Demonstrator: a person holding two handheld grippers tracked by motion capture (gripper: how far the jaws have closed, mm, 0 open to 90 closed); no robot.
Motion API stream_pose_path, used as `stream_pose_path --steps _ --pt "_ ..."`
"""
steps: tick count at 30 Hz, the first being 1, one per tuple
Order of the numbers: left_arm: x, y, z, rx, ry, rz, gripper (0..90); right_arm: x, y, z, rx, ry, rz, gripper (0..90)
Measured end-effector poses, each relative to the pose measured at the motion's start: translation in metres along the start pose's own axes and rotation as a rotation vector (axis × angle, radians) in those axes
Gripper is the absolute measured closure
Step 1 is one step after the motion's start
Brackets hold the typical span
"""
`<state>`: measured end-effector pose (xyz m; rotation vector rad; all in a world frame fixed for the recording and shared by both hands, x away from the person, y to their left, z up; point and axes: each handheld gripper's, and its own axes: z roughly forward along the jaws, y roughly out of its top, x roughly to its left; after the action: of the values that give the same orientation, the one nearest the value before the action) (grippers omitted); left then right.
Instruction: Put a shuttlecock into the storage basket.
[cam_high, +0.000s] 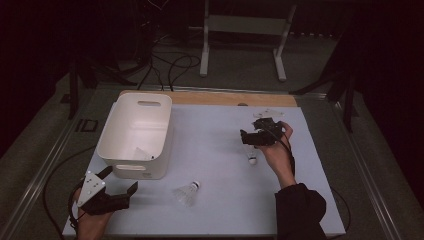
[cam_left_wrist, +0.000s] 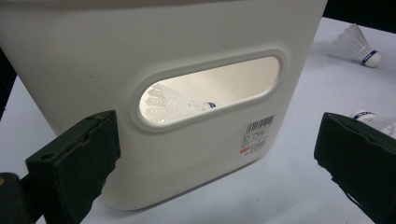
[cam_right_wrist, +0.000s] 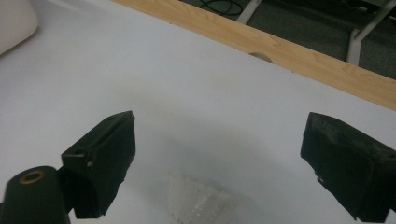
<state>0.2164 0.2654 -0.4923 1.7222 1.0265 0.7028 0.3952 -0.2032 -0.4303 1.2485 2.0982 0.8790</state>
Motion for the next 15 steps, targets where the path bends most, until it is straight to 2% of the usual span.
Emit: stream_pose_path --steps 9,15 --pt "0.0000 0.0000 0.0000 0.000 0.000 0.000 1.1 -0.0045 -0.0020 0.0044 0.013 -0.014 0.005 10.1" --pt "0.0000 0.0000 0.0000 0.000 0.000 0.000 1.1 -0.0103 -0.0048 0.0092 0.031 -0.031 0.025 10.1"
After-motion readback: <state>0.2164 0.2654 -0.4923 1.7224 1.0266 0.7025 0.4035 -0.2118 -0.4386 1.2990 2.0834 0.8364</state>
